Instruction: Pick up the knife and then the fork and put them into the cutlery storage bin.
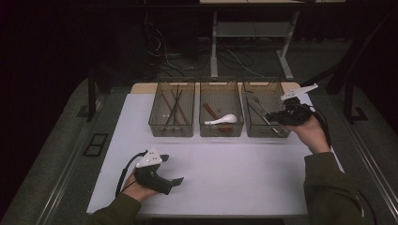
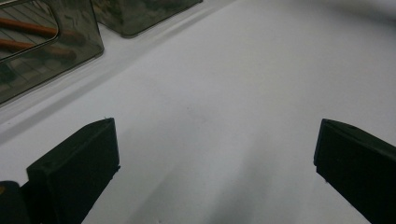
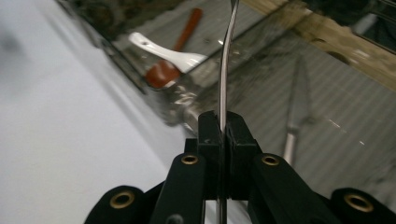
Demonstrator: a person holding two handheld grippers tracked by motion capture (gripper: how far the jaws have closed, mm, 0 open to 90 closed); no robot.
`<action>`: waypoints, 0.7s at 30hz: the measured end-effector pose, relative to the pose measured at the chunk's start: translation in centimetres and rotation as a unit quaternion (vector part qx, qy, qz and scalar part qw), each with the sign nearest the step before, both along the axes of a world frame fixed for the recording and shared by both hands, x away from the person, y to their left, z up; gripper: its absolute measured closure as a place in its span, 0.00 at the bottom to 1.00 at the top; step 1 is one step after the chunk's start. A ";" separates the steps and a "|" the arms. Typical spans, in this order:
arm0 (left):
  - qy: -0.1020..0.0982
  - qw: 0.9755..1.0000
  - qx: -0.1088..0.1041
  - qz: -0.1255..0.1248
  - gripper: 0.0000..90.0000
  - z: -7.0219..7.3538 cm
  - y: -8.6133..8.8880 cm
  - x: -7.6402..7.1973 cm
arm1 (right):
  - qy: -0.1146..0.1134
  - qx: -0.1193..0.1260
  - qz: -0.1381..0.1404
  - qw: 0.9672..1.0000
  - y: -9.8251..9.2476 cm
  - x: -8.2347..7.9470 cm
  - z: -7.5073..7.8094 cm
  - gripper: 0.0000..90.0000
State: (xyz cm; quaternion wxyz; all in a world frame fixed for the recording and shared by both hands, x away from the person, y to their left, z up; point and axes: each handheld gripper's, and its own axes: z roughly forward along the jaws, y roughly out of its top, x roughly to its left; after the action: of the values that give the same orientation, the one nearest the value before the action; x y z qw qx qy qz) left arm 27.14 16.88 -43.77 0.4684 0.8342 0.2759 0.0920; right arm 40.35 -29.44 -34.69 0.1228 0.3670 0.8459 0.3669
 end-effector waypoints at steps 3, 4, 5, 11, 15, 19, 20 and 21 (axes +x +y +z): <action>0.000 1.000 0.001 -0.002 0.00 -0.1 -0.1 0.1 | 0.007 0.005 -0.014 1.000 -0.5 0.8 -0.2 0.96; -0.001 1.000 0.003 -0.004 0.00 -0.1 -0.1 0.1 | 0.013 -0.001 -0.026 1.000 -0.7 1.4 -0.4 0.96; -0.001 1.000 0.003 -0.004 0.00 -0.1 -0.1 0.1 | 0.013 -0.001 -0.026 1.000 -0.7 1.4 -0.4 0.96; -0.002 1.000 0.006 -0.004 0.00 -0.1 -0.2 0.0 | 0.035 -0.014 -0.065 0.997 -1.2 3.5 -1.0 0.96; -0.005 1.000 0.007 -0.002 0.00 -0.1 -0.2 0.1 | 0.051 -0.018 -0.095 0.994 -1.5 5.1 -1.8 0.96; -0.004 1.000 0.007 -0.003 0.00 -0.1 -0.2 0.1 | 0.070 -0.034 -0.128 0.989 -1.6 6.8 -3.2 0.96; -0.004 1.000 0.008 -0.003 0.00 -0.2 -0.3 0.1 | 0.070 -0.039 -0.131 0.988 -1.6 7.1 -3.5 0.96; -0.004 1.000 0.008 -0.003 0.00 -0.2 -0.3 0.1 | 0.070 -0.039 -0.131 0.988 -1.6 7.1 -3.5 0.96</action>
State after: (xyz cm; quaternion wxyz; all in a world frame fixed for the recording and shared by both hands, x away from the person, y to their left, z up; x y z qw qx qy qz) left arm 27.21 16.62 -43.93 0.4633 0.8383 0.2709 0.0962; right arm 47.42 -31.00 -38.15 0.1246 0.4947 0.8104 0.2881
